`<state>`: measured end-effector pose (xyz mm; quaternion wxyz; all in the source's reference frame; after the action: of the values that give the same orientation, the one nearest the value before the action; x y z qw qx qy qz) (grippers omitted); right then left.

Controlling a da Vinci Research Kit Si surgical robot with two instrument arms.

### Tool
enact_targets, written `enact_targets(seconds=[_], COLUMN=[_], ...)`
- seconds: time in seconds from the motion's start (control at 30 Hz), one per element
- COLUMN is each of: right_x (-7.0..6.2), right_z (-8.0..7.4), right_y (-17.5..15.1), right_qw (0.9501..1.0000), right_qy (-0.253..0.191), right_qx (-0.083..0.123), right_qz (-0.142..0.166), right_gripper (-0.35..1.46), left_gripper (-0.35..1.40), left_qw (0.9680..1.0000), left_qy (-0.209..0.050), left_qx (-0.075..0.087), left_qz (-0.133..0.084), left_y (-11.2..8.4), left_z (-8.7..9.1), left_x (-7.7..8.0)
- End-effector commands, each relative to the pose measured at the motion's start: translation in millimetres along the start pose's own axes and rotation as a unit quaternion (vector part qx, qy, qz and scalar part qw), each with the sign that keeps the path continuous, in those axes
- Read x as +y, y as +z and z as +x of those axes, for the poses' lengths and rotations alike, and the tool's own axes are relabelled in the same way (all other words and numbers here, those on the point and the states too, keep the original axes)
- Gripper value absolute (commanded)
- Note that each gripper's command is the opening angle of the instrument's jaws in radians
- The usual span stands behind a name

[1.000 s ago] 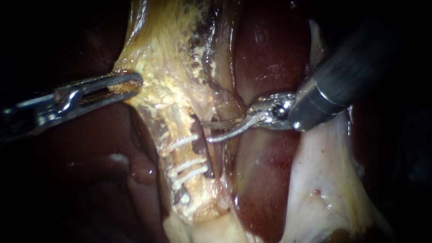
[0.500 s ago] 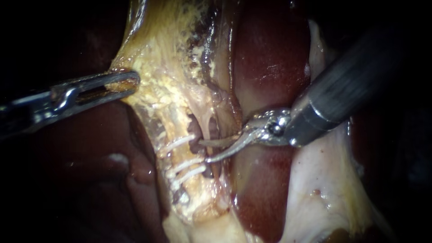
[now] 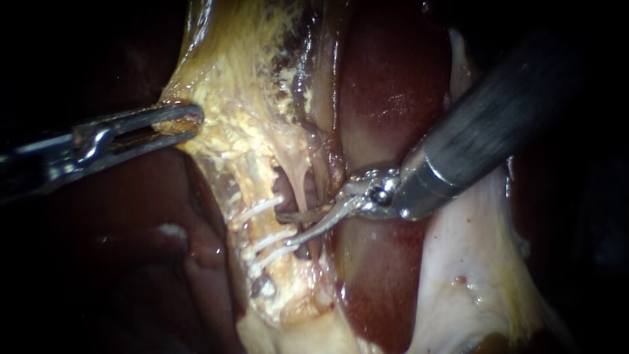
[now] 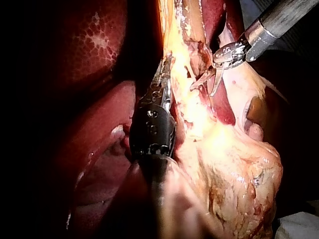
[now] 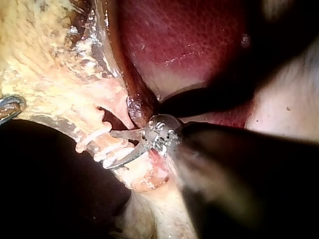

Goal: Go to the cutting position left tube

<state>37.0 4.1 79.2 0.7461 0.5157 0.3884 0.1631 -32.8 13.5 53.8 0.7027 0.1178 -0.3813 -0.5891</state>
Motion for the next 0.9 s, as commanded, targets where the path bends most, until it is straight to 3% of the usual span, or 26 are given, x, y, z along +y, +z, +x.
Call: enact_targets(seconds=[0.03, 0.6, 0.9], right_x=[0.2, 1.9, 1.8], right_z=[0.0, 0.9, 1.3], right_y=[-0.1, 2.2, 3.1], right_qw=[1.0000, 1.0000, 0.9987], right_qy=[0.000, 0.000, -0.014], right_qx=[-0.001, -0.003, 0.015], right_qz=[-0.001, -0.002, 0.046], right_gripper=[1.40, 1.40, 1.40], left_gripper=[-0.35, -0.35, -0.35], left_qw=[1.0000, 1.0000, 1.0000], left_qy=[0.000, 0.000, 0.000], left_qx=[0.000, 0.000, 0.000], left_qz=[0.000, 0.000, 0.000], left_y=[0.0, 0.0, 0.0], left_z=[0.0, 0.0, 0.0], left_x=[0.0, -0.1, -0.1])
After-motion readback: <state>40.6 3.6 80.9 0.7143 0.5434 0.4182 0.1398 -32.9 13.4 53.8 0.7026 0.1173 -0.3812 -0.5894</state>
